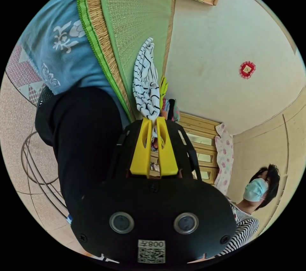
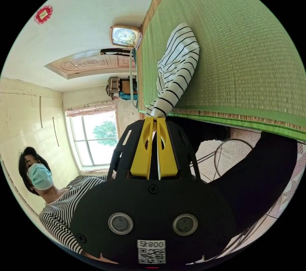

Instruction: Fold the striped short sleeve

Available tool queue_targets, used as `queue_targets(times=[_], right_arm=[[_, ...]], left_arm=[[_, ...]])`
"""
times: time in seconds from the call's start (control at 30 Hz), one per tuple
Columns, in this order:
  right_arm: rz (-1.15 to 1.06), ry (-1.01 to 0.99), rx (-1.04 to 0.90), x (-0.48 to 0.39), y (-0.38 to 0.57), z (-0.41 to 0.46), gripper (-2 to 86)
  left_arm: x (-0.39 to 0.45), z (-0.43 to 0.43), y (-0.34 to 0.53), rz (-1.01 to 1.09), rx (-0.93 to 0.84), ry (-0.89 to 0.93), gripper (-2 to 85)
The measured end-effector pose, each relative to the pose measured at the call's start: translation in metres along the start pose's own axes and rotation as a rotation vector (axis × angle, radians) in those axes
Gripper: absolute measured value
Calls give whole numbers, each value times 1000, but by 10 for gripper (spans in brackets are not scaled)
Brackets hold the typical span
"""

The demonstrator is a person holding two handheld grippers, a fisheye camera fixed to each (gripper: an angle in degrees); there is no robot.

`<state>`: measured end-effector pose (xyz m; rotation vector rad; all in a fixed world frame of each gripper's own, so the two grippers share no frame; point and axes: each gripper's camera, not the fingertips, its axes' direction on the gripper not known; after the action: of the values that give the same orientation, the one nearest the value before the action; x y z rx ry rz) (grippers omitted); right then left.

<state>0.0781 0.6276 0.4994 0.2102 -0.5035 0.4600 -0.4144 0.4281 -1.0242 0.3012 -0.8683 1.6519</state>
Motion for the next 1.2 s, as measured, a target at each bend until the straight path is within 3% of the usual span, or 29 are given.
queue_targets(times=[0.37,0.8,1.0,1.2], right_arm=[[-111,-90,53,-59,118,-20,13],[-289,-160,256,-166,251,-77,12],[-279,-167,314,-190,250,-97,12],[-289,-108,354,-229,175,-136,11]], left_arm=[[58,44,50,196,-84,48,34],[130,152,68,383,-253,92,32],[144,228,41,386,-319,75,31],[176,330,-19,446,-380,27,31]])
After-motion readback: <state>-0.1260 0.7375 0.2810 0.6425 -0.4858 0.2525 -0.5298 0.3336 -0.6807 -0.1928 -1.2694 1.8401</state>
